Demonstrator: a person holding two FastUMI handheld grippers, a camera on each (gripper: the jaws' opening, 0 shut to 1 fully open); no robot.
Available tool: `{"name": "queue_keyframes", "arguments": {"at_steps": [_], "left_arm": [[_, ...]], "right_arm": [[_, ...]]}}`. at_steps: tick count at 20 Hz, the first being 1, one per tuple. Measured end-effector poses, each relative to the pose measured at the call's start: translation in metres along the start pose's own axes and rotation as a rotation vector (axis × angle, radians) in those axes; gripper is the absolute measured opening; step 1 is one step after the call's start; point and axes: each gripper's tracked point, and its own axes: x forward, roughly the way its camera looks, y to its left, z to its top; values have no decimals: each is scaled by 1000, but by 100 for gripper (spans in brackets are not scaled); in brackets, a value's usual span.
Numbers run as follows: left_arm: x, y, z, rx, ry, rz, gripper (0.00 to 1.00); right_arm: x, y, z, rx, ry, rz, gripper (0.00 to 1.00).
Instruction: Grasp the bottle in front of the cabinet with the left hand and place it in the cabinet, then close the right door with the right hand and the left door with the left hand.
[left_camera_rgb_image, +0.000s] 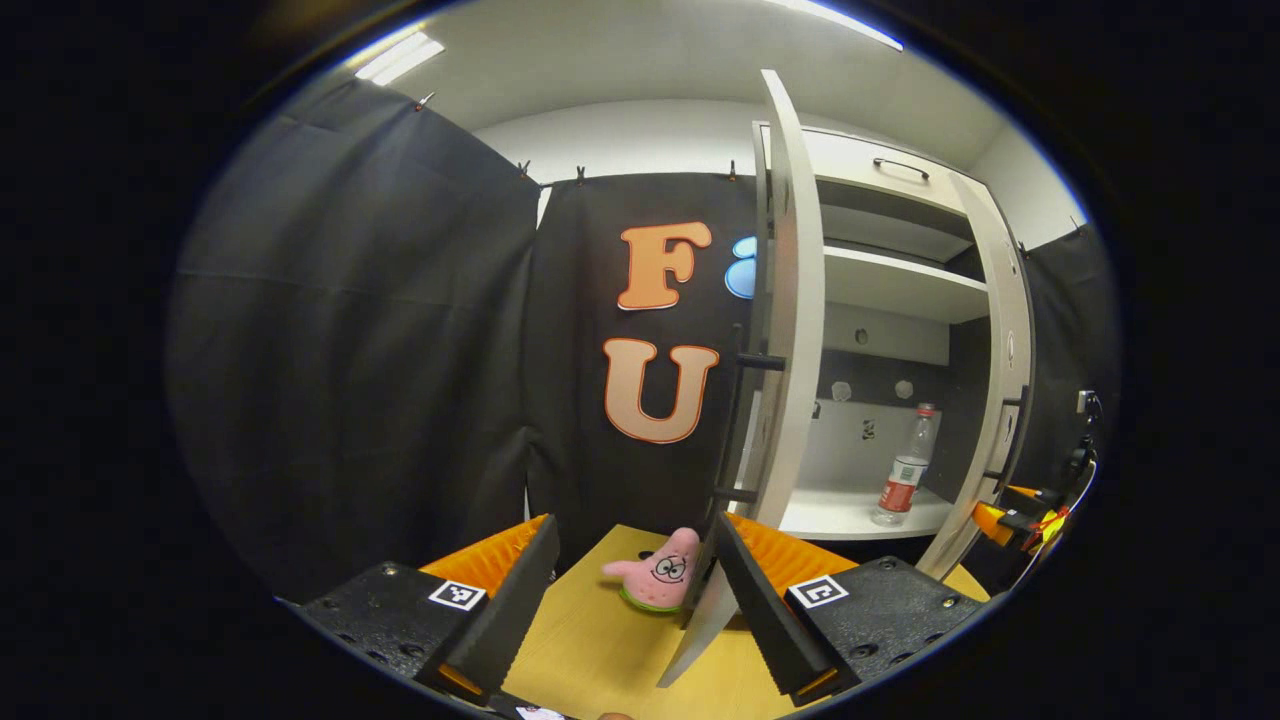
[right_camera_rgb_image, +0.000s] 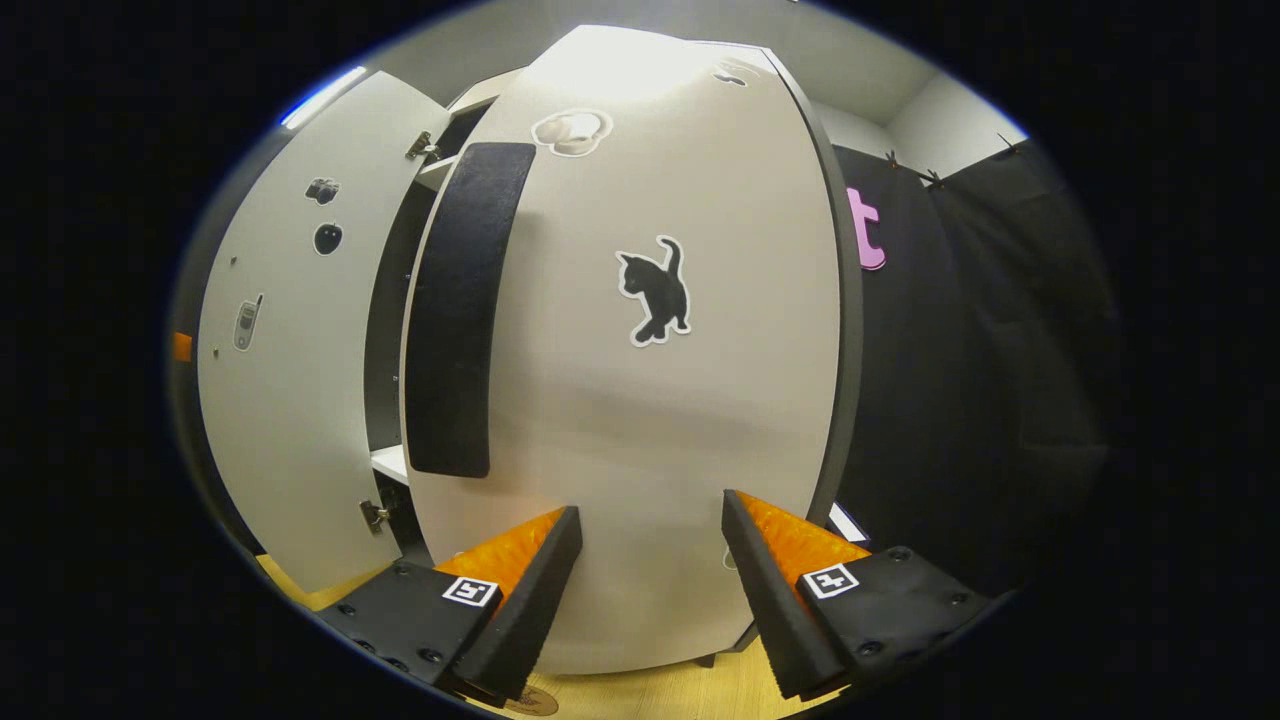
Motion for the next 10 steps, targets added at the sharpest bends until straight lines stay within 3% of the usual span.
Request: {"name": "queue_keyframes", "arguments": {"at_steps": [10], "left_arm": [[18, 17, -32, 2, 60, 17, 95]], "right_arm": [[-4, 1, 1, 11, 14, -25, 94]]}}
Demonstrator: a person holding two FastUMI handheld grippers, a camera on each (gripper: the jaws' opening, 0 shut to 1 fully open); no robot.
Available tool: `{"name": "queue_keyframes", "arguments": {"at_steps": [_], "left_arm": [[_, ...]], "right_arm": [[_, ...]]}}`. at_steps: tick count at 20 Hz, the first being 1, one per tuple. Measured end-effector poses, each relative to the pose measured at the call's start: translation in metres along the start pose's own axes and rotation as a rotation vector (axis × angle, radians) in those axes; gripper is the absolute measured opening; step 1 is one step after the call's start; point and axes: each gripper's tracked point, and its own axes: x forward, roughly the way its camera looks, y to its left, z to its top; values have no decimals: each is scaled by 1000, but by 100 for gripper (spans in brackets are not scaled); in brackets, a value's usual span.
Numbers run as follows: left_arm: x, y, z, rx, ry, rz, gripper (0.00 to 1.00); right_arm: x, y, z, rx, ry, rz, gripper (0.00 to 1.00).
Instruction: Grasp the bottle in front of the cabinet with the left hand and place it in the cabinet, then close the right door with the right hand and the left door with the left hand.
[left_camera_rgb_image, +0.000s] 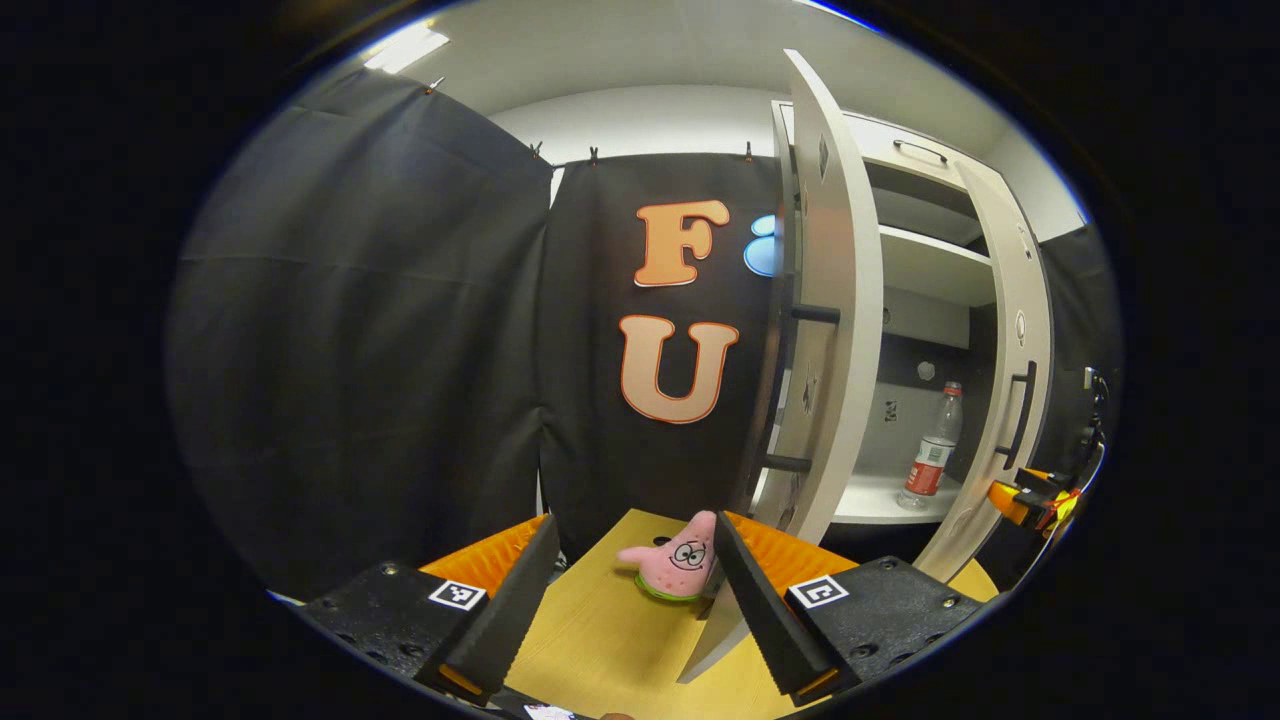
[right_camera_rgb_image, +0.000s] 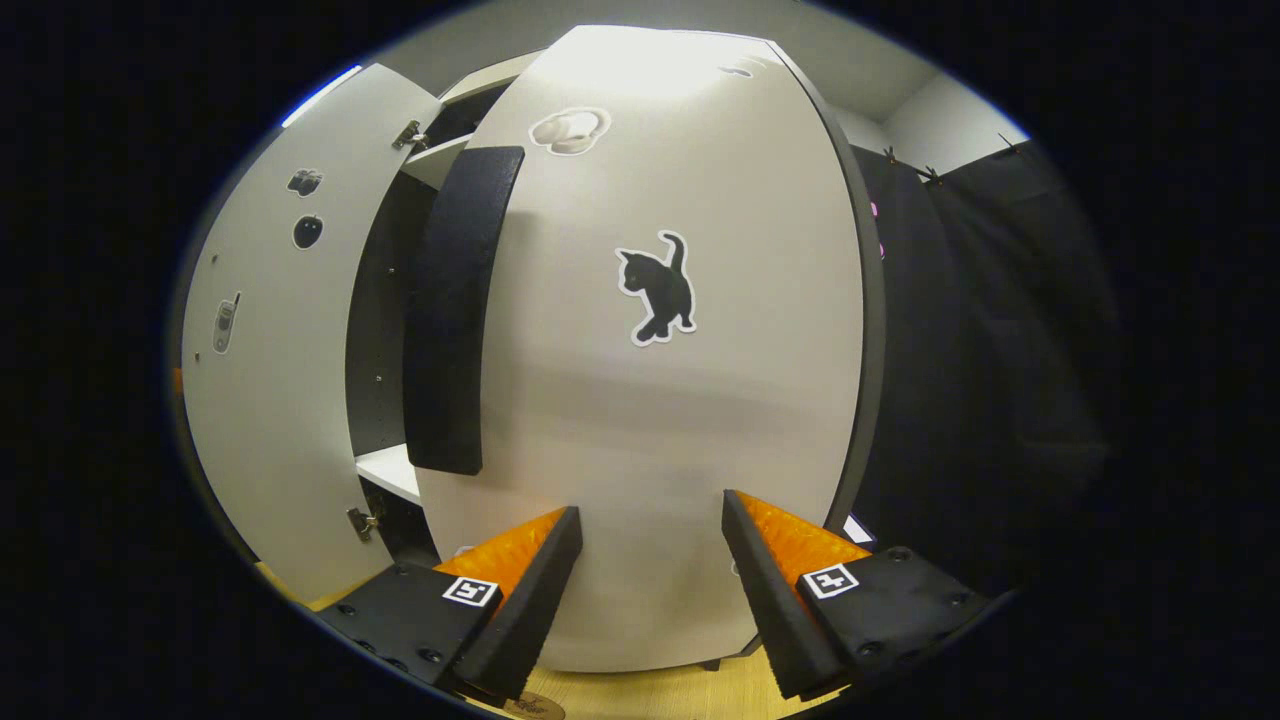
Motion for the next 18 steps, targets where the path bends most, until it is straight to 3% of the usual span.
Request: {"name": "queue_keyframes", "arguments": {"at_steps": [8, 18], "left_arm": [[20, -7, -27, -32, 61, -36, 95], [25, -23, -37, -16, 85, -66, 95]], "right_arm": [[-3, 1, -1, -4, 18, 0, 95], [-72, -33, 52, -22, -75, -45, 96]]}}
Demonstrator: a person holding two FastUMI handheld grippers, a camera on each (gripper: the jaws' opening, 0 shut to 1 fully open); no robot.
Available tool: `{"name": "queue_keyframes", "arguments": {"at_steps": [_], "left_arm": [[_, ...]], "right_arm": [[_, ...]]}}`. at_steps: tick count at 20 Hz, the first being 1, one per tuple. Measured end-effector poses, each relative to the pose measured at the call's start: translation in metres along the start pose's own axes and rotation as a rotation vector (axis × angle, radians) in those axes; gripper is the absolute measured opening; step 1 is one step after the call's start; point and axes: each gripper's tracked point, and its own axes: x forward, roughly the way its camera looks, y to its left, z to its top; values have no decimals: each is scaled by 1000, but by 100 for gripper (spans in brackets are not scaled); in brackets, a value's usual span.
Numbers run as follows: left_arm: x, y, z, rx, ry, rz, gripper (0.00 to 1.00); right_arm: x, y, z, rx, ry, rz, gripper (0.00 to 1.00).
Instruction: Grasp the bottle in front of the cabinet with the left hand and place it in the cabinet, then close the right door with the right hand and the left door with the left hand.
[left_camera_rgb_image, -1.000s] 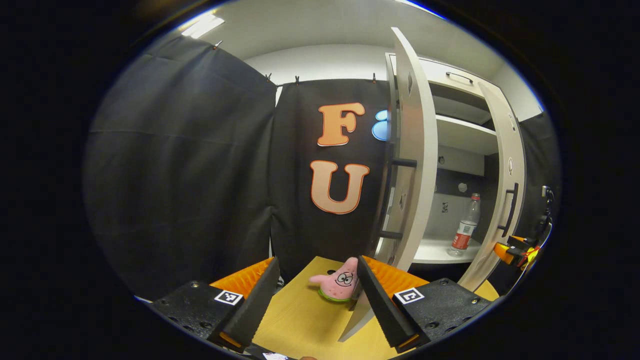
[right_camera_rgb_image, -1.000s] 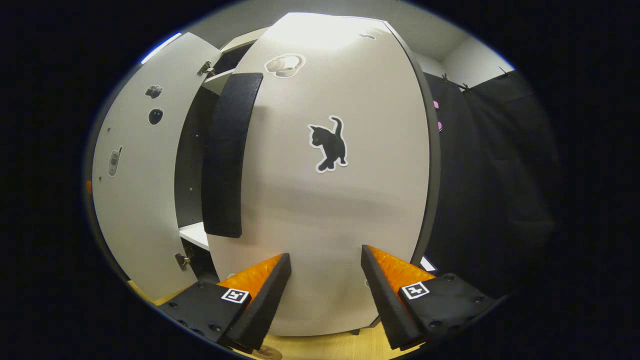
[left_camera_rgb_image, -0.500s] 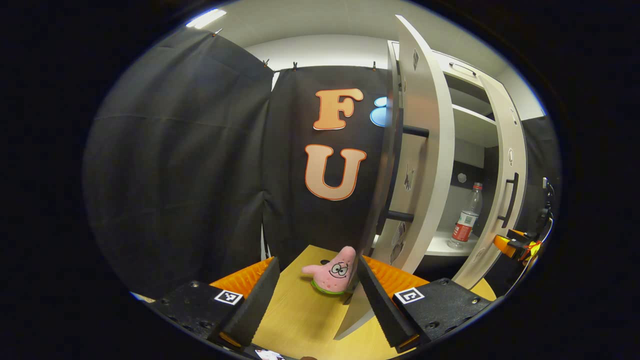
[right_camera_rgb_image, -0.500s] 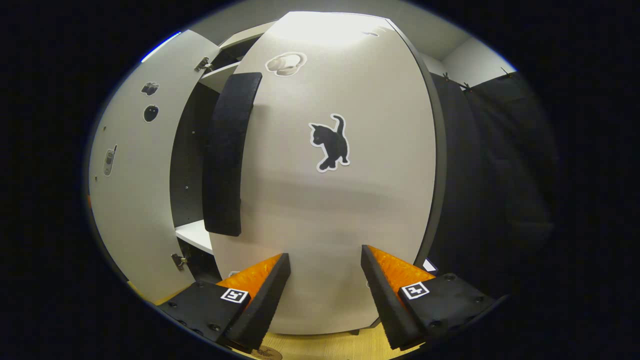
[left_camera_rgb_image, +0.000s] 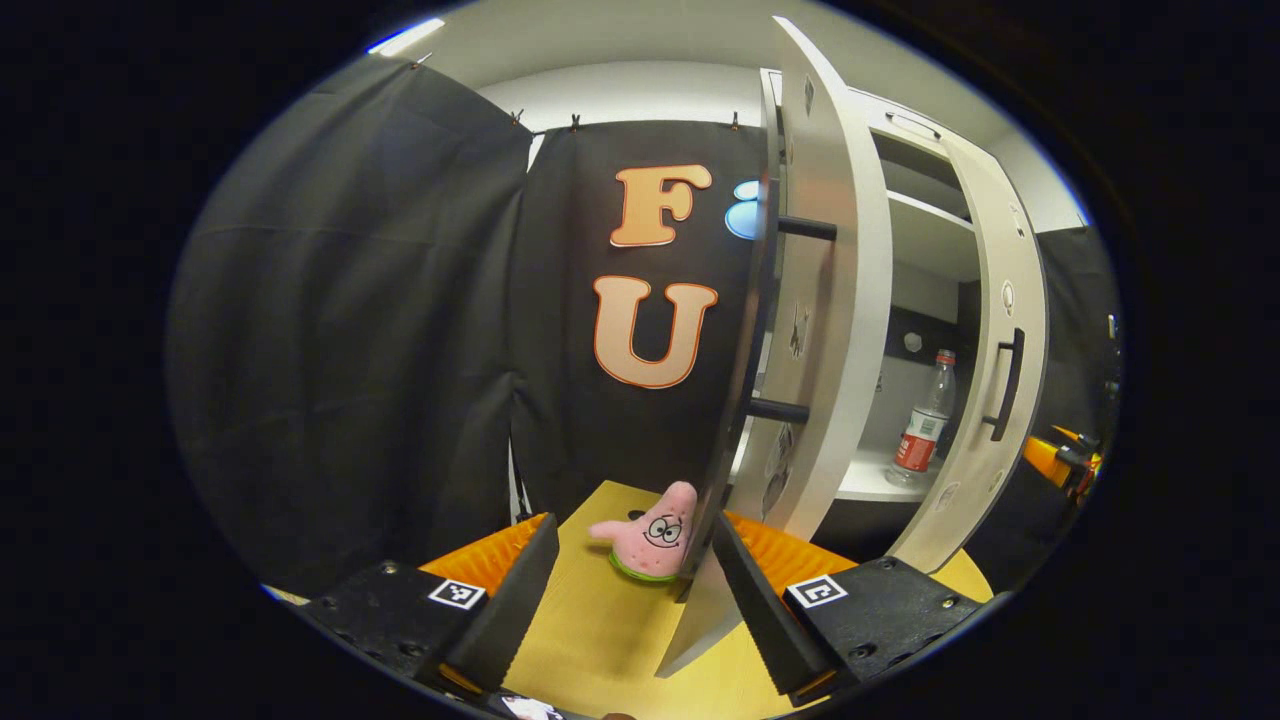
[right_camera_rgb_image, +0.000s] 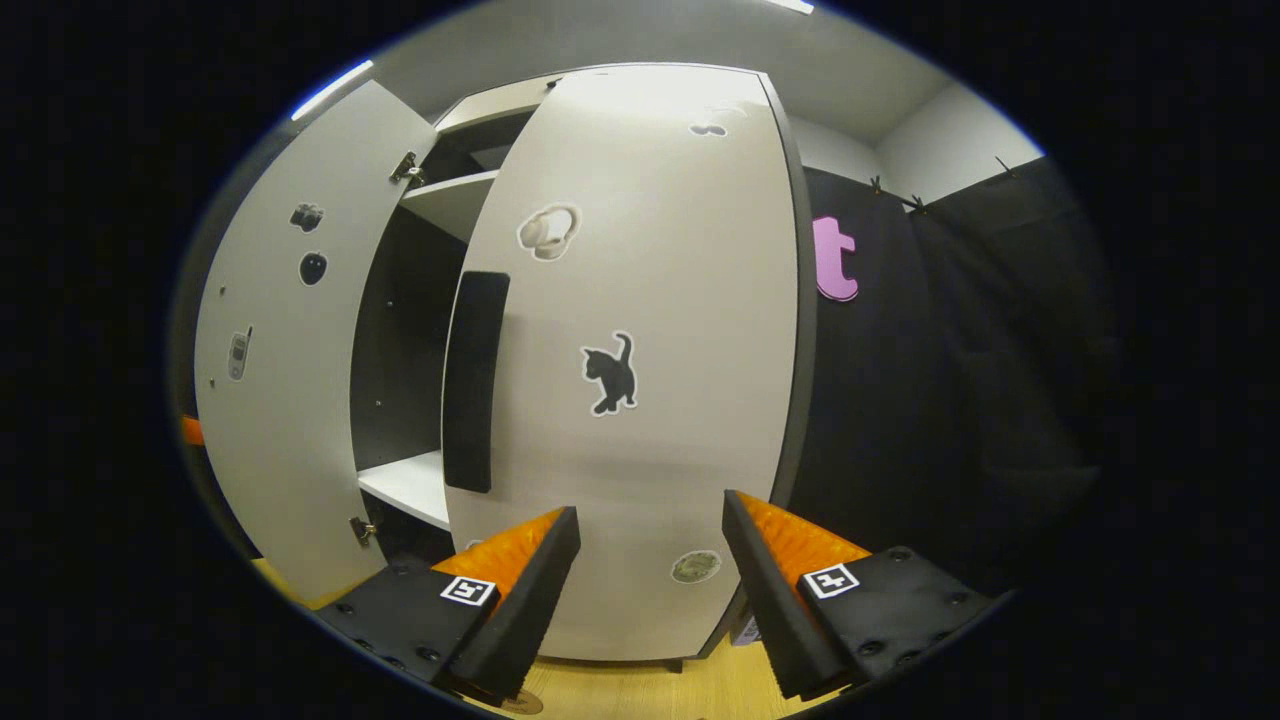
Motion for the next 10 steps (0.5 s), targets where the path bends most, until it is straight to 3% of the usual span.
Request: {"name": "queue_keyframes", "arguments": {"at_steps": [10], "left_arm": [[-8, -22, 0, 56, 25, -51, 94]], "right_arm": [[-66, -23, 39, -6, -69, -8, 96]]}}
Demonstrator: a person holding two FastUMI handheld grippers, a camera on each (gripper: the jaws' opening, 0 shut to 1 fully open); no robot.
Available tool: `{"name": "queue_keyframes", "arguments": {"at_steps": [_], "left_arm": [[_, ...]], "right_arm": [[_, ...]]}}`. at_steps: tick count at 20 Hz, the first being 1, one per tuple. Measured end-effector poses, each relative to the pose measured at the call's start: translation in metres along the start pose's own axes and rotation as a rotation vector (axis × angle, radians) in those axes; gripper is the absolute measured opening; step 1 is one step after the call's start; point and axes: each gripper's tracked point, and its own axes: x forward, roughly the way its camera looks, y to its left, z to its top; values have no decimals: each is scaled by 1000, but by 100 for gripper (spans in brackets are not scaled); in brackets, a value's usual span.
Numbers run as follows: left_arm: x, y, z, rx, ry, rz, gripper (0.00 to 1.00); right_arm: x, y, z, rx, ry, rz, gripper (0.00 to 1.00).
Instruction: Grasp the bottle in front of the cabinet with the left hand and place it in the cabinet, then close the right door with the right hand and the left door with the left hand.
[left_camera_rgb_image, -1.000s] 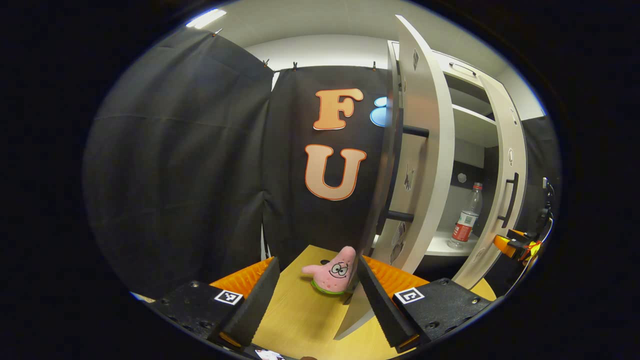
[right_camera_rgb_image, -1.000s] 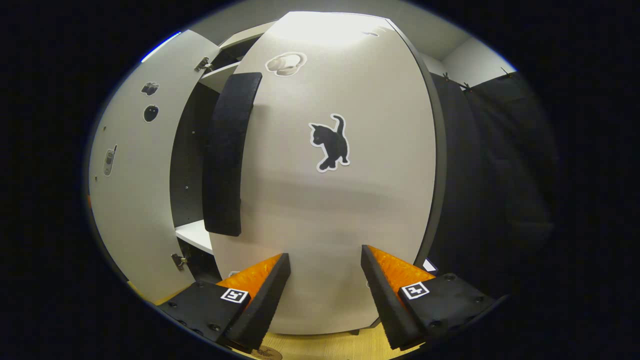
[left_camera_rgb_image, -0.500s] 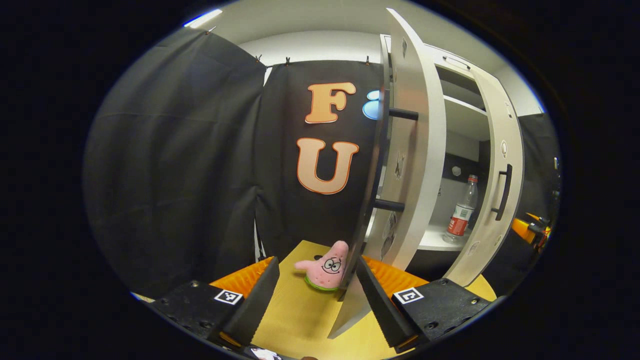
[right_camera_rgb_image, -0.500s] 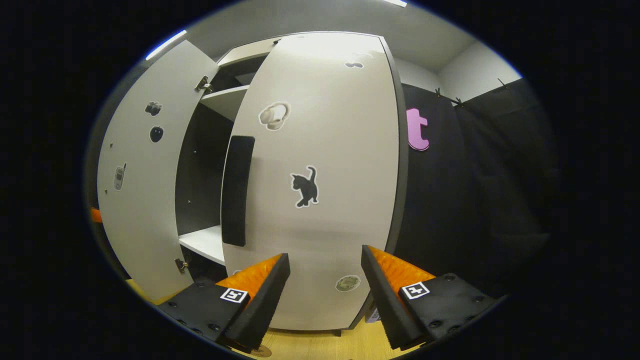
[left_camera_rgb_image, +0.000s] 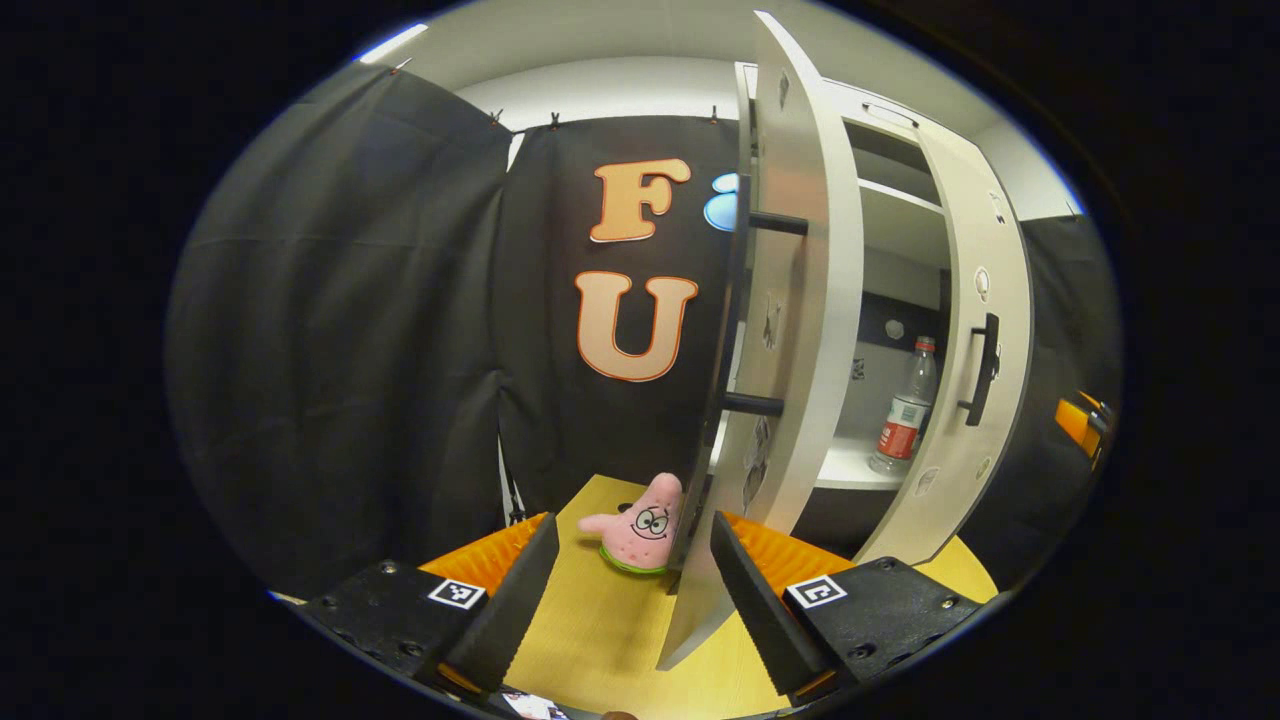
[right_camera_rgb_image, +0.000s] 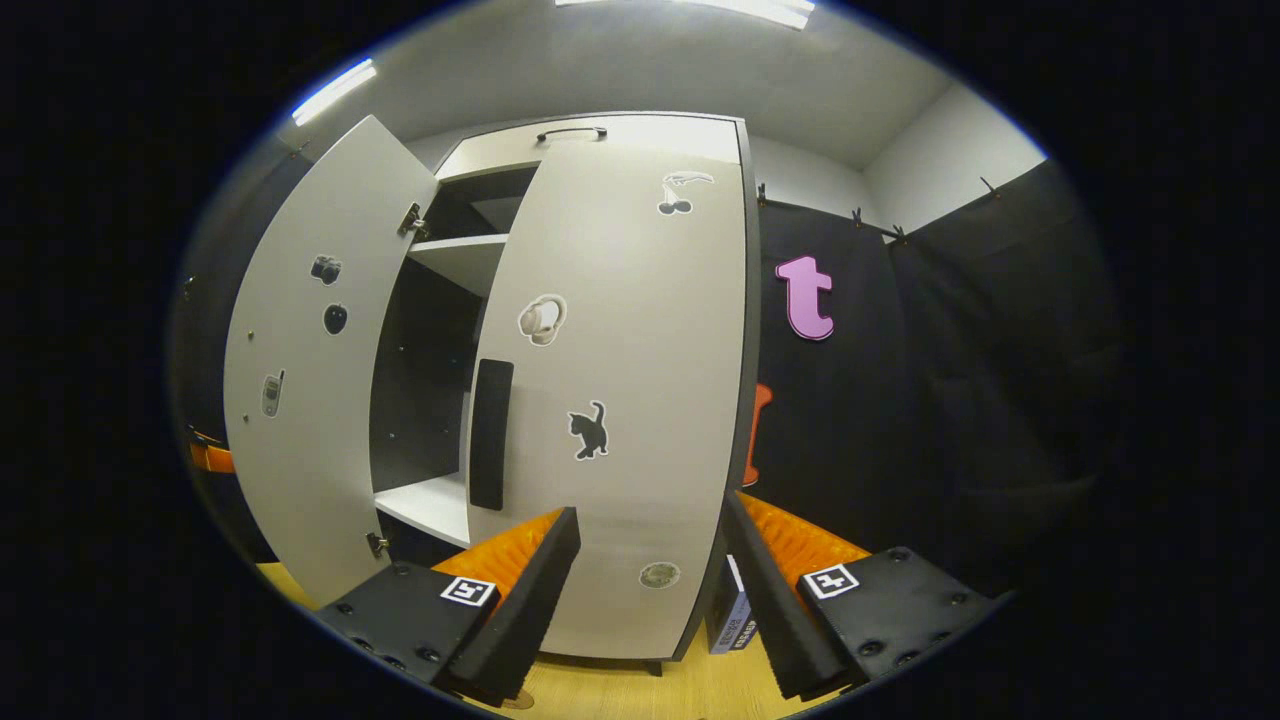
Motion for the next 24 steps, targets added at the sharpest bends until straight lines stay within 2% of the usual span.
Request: {"name": "queue_keyframes", "arguments": {"at_steps": [4, 7, 16, 20, 23, 24], "left_arm": [[0, -21, -3, -2, 8, -52, 95], [0, -44, -7, -23, 24, -110, 95], [10, -103, -10, 1, 42, -249, 95], [24, -122, -8, 9, 37, -267, 95], [33, -144, -11, -15, 44, -312, 97], [38, -153, -12, -25, 48, -332, 95]], "right_arm": [[-15, -3, 4, 38, 8, 15, 95], [-24, -9, 8, 22, -4, 6, 95], [-38, -35, -6, 42, 28, -41, 95], [-43, -46, -5, 23, 23, -70, 95], [-48, -56, -6, 24, 21, -94, 96], [-50, -59, -7, 25, 23, -103, 95]]}}
